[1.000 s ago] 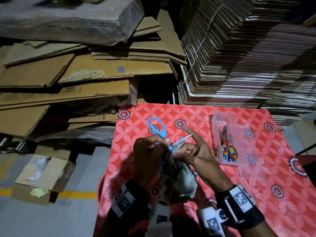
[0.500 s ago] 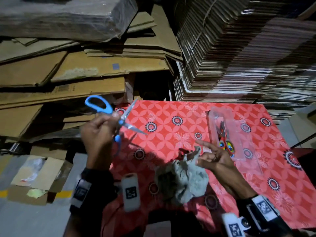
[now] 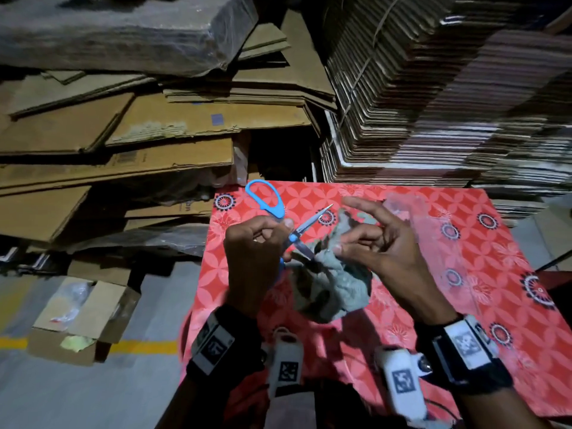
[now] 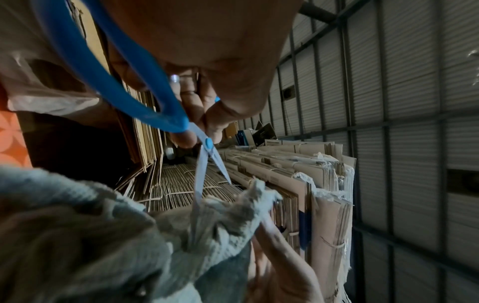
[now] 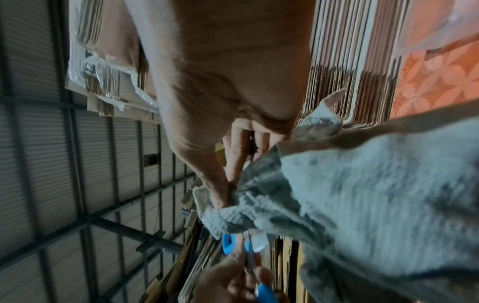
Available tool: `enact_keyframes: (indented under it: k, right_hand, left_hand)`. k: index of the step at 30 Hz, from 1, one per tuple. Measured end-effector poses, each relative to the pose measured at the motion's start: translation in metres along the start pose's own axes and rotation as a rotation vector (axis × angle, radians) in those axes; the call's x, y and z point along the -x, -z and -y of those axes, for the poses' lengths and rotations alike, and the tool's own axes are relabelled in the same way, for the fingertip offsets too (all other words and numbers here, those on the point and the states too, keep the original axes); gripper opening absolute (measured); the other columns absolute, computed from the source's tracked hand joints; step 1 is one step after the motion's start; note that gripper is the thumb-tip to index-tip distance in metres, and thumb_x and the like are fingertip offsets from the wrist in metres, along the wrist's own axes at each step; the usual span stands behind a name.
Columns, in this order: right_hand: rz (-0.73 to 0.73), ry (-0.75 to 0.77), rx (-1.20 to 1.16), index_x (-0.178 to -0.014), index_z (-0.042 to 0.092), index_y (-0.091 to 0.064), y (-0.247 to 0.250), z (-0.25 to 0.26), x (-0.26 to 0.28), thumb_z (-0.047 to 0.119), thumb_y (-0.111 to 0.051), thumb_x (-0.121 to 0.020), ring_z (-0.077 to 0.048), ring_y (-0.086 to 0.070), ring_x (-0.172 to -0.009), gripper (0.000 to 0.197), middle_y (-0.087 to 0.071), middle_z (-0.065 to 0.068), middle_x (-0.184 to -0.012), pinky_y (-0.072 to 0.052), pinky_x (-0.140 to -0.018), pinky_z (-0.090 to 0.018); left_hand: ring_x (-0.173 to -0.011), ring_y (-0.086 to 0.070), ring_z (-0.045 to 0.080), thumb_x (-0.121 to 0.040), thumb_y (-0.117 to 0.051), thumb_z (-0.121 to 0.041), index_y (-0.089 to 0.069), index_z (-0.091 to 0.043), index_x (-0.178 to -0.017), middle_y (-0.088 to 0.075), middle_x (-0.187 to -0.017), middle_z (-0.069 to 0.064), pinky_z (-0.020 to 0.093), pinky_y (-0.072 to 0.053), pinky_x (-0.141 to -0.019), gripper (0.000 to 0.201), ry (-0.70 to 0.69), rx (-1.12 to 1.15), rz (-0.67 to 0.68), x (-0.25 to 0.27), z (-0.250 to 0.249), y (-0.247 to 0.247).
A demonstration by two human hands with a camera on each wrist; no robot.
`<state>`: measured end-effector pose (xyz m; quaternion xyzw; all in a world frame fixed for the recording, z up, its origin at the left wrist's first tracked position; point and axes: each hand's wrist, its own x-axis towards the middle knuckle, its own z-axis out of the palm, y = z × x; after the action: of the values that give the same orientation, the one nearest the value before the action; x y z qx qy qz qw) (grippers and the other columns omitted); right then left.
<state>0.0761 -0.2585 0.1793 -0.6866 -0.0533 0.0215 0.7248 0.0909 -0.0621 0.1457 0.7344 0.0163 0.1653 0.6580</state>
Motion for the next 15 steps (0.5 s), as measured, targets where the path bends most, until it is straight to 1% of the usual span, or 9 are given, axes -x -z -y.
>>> enact_keyframes:
  k: [3, 4, 6, 7, 9, 10, 11, 12, 15]
  right_hand:
    - [-0.005, -0.015, -0.013, -0.137, 0.015, -0.056, -0.013, -0.006, -0.005, 0.008, -0.084, -0.070, -0.013, -0.074, -0.081, 0.073, -0.078, -0.005, -0.084, -0.056, -0.083, -0.022]
    - [-0.017, -0.024, -0.021, -0.137, 0.016, -0.053, -0.016, -0.009, -0.006, 0.008, -0.085, -0.069, -0.014, -0.074, -0.080, 0.076, -0.078, -0.006, -0.085, -0.056, -0.082, -0.022]
    - [-0.046, -0.051, -0.031, -0.139, 0.020, -0.046, -0.019, -0.017, -0.007, 0.005, -0.086, -0.068, -0.014, -0.074, -0.077, 0.082, -0.078, -0.006, -0.083, -0.057, -0.080, -0.023]
    - [-0.050, -0.067, -0.035, -0.141, 0.022, -0.044, -0.021, -0.020, -0.006, 0.000, -0.086, -0.071, -0.015, -0.074, -0.077, 0.084, -0.077, -0.007, -0.083, -0.058, -0.079, -0.024]
    - [-0.035, -0.097, -0.043, -0.148, 0.026, -0.039, -0.024, -0.025, -0.003, -0.010, -0.081, -0.078, -0.015, -0.074, -0.076, 0.089, -0.077, -0.008, -0.083, -0.058, -0.074, -0.024]
    - [-0.017, -0.100, -0.038, -0.150, 0.027, -0.037, -0.026, -0.025, 0.000, -0.012, -0.079, -0.081, -0.015, -0.074, -0.073, 0.090, -0.077, -0.009, -0.083, -0.058, -0.071, -0.023]
    - [-0.002, -0.090, -0.027, -0.152, 0.029, -0.036, -0.027, -0.025, 0.002, -0.013, -0.077, -0.082, -0.016, -0.073, -0.072, 0.091, -0.076, -0.010, -0.083, -0.057, -0.069, -0.024]
    - [0.004, -0.074, -0.021, -0.154, 0.030, -0.034, -0.028, -0.025, 0.003, -0.013, -0.077, -0.083, -0.018, -0.073, -0.072, 0.093, -0.076, -0.011, -0.083, -0.058, -0.069, -0.025]
    - [-0.008, -0.051, -0.062, -0.158, 0.031, -0.029, -0.026, -0.027, 0.003, -0.018, -0.074, -0.083, -0.019, -0.069, -0.071, 0.100, -0.071, -0.011, -0.076, -0.057, -0.072, -0.026]
  left_hand:
    - [-0.041, -0.046, 0.003, -0.091, -0.074, 0.001, -0.068, -0.007, -0.060, -0.055, -0.045, -0.008, 0.016, -0.037, -0.049, 0.032, 0.041, 0.046, -0.022, 0.002, 0.001, -0.007]
    - [-0.042, -0.046, 0.003, -0.091, -0.075, -0.001, -0.068, -0.008, -0.060, -0.055, -0.046, -0.007, 0.019, -0.037, -0.050, 0.032, 0.032, 0.047, -0.020, 0.003, 0.001, -0.009]
    - [-0.042, -0.047, 0.003, -0.090, -0.076, -0.002, -0.069, -0.009, -0.060, -0.057, -0.047, -0.008, 0.018, -0.038, -0.049, 0.032, 0.027, 0.046, -0.034, 0.007, 0.000, -0.013]
    - [-0.041, -0.049, 0.004, -0.090, -0.077, -0.004, -0.069, -0.008, -0.061, -0.058, -0.047, -0.007, 0.018, -0.038, -0.048, 0.030, 0.032, 0.059, -0.051, 0.008, 0.000, -0.015]
    - [-0.043, -0.051, 0.012, -0.088, -0.078, -0.016, -0.070, -0.008, -0.063, -0.061, -0.050, 0.000, 0.023, -0.039, -0.049, 0.028, 0.018, 0.060, -0.074, 0.011, 0.004, -0.018]
    - [-0.045, -0.050, 0.013, -0.086, -0.077, -0.021, -0.070, -0.008, -0.063, -0.061, -0.051, 0.004, 0.026, -0.038, -0.050, 0.027, 0.018, 0.056, -0.082, 0.012, 0.005, -0.019]
    - [-0.046, -0.047, 0.012, -0.085, -0.076, -0.024, -0.070, -0.009, -0.063, -0.060, -0.051, 0.006, 0.027, -0.037, -0.050, 0.027, 0.024, 0.063, -0.089, 0.014, 0.006, -0.020]
    - [-0.046, -0.045, 0.010, -0.084, -0.075, -0.025, -0.069, -0.009, -0.063, -0.060, -0.051, 0.006, 0.027, -0.036, -0.049, 0.027, 0.028, 0.068, -0.093, 0.015, 0.007, -0.022]
    - [-0.044, -0.042, 0.006, -0.082, -0.075, -0.026, -0.067, -0.010, -0.062, -0.054, -0.047, -0.004, 0.023, -0.035, -0.048, 0.027, 0.043, 0.067, -0.069, 0.017, 0.004, -0.025]
